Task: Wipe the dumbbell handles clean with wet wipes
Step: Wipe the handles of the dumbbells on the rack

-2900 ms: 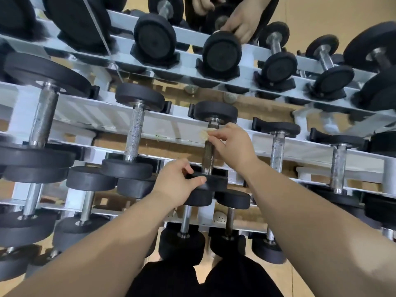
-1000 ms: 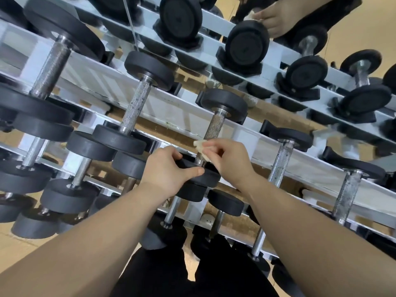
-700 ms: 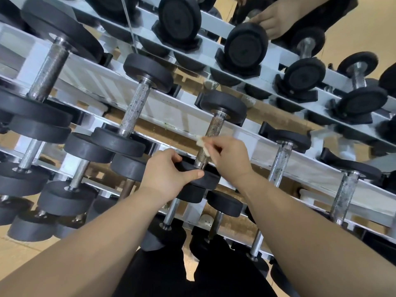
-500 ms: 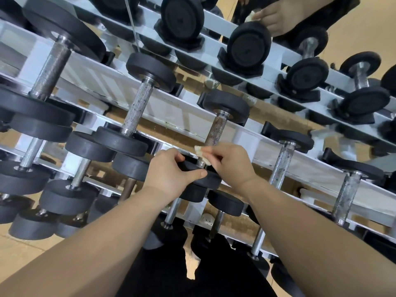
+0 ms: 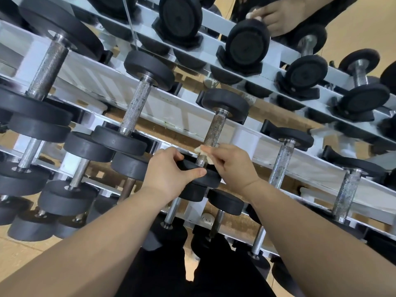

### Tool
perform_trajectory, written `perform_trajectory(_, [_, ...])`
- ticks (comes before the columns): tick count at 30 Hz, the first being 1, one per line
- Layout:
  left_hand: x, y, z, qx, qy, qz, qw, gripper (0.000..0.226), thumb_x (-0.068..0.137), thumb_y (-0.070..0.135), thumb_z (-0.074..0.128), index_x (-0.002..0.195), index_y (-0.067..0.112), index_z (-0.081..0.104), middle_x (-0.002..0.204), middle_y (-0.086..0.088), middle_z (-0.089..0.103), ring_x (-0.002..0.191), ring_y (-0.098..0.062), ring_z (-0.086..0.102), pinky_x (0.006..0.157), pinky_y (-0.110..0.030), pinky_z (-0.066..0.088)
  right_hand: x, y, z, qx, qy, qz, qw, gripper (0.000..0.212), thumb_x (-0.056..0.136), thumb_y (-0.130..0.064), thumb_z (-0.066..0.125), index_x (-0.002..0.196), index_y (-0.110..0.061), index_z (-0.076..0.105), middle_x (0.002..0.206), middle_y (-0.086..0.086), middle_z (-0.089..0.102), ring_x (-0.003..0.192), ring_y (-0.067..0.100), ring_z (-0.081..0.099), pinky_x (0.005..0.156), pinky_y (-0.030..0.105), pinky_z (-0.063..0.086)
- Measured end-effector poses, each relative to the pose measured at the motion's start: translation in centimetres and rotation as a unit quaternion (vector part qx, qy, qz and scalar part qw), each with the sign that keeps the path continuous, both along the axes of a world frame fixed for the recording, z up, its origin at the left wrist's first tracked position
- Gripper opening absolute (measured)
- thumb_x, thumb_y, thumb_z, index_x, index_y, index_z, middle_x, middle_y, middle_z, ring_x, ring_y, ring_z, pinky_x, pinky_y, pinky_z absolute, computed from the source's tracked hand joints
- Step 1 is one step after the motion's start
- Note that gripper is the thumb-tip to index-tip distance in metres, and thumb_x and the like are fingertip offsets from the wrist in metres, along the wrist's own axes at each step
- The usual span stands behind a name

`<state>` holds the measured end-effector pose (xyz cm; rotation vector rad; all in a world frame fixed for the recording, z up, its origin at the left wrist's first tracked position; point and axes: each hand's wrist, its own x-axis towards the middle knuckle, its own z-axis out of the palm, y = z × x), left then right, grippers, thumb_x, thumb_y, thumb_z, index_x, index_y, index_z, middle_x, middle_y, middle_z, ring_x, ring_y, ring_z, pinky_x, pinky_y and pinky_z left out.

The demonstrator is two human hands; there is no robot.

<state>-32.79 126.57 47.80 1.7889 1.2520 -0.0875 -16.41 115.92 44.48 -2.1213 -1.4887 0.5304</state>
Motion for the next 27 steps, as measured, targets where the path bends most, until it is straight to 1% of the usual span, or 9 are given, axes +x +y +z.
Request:
perform_trajectory(3, [0.1,0.1,-0.1,-0.002,-0.001,0.0,1.0,0.057,0.064,0.056,0.089,0.097,0.023,0.057,0.1,0.002,0.06,0.092,-0.015,0.057,0.075,-0.024,0.04,1.3,1.8,0.5,0.012,0.022,-0.042,0.999,0.028,0.095,-0.013,0.057,0.113,-0.022,0.076,0.081,-0.01,0.057,0.078,0.01,0.055,0.076,0.028,0.049])
perform_trajectory(7, [0.1,0.2,0.0,-0.007,0.005,-0.008,1.0,0.057,0.066,0.057,0.088,0.098,0.023,0.056,0.102,0.002,0.06,0.094,-0.015,0.057,0.068,-0.02,0.037,3.4,3.9,1.4,0.016,0.039,-0.187,0.981,0.03,0.094,-0.005,0.059,0.11,-0.024,0.077,0.094,0.0,0.069,0.091,0.017,0.062,0.089,0.029,0.049])
perform_trajectory(10, [0.1,0.2,0.1,-0.007,0.006,-0.009,1.0,0.057,0.066,0.057,0.088,0.098,0.023,0.056,0.104,0.001,0.061,0.094,-0.015,0.057,0.069,-0.022,0.038,1.9,3.4,1.2,0.019,0.054,-0.158,0.986,0.028,0.092,-0.004,0.061,0.109,-0.018,0.077,0.093,-0.002,0.068,0.091,0.015,0.061,0.088,0.027,0.048])
perform_trajectory(14, [0.2,0.2,0.1,-0.003,0.005,-0.008,1.0,0.055,0.066,0.054,0.089,0.097,0.023,0.056,0.105,0.001,0.06,0.092,-0.014,0.056,0.073,-0.024,0.038,-0.5,0.9,0.3,0.026,0.075,-0.087,0.993,0.026,0.092,-0.003,0.063,0.11,-0.016,0.078,0.085,-0.02,0.056,0.082,0.0,0.054,0.081,0.013,0.043])
perform_trajectory(16, [0.2,0.2,0.1,-0.003,0.003,-0.009,1.0,0.055,0.066,0.054,0.088,0.098,0.023,0.056,0.105,0.002,0.059,0.092,-0.014,0.055,0.074,-0.023,0.038,-0.3,0.9,0.3,0.035,0.059,-0.077,0.995,0.024,0.093,-0.007,0.064,0.11,-0.017,0.077,0.083,-0.017,0.057,0.079,0.004,0.057,0.078,0.017,0.046])
perform_trajectory(19, [0.1,0.3,0.1,-0.008,0.005,-0.009,1.0,0.056,0.066,0.055,0.088,0.099,0.023,0.057,0.105,0.003,0.058,0.094,-0.014,0.055,0.077,-0.024,0.039,1.1,3.0,0.7,0.036,0.019,-0.096,0.995,0.021,0.095,-0.015,0.063,0.111,-0.018,0.077,0.087,-0.001,0.066,0.082,0.017,0.062,0.079,0.03,0.052])
perform_trajectory(23, [0.2,0.1,0.2,-0.019,0.003,0.012,1.0,0.059,0.064,0.055,0.09,0.1,0.022,0.057,0.106,0.002,0.058,0.095,-0.015,0.056,0.077,-0.025,0.04,2.6,4.7,1.2,0.036,0.005,-0.203,0.979,0.023,0.096,-0.016,0.061,0.112,-0.021,0.076,0.089,-0.003,0.063,0.086,0.017,0.061,0.082,0.027,0.049])
perform_trajectory(25, [0.4,-0.4,0.1,-0.014,-0.003,0.029,0.999,0.06,0.062,0.055,0.091,0.098,0.021,0.058,0.104,0.004,0.056,0.093,-0.013,0.056,0.075,-0.023,0.04,1.7,3.7,1.3,0.018,0.001,-0.162,0.987,0.025,0.095,-0.012,0.061,0.112,-0.021,0.076,0.089,-0.003,0.061,0.086,0.018,0.06,0.081,0.029,0.049])
perform_trajectory(27, [0.8,-1.2,0.3,0.001,-0.01,0.037,0.999,0.059,0.061,0.053,0.092,0.095,0.021,0.056,0.1,0.006,0.051,0.086,-0.007,0.053,0.069,-0.017,0.037,0.5,1.8,1.4,-0.008,0.01,-0.079,0.997,0.028,0.093,-0.007,0.062,0.114,-0.02,0.076,0.09,0.0,0.061,0.085,0.019,0.06,0.08,0.03,0.05])
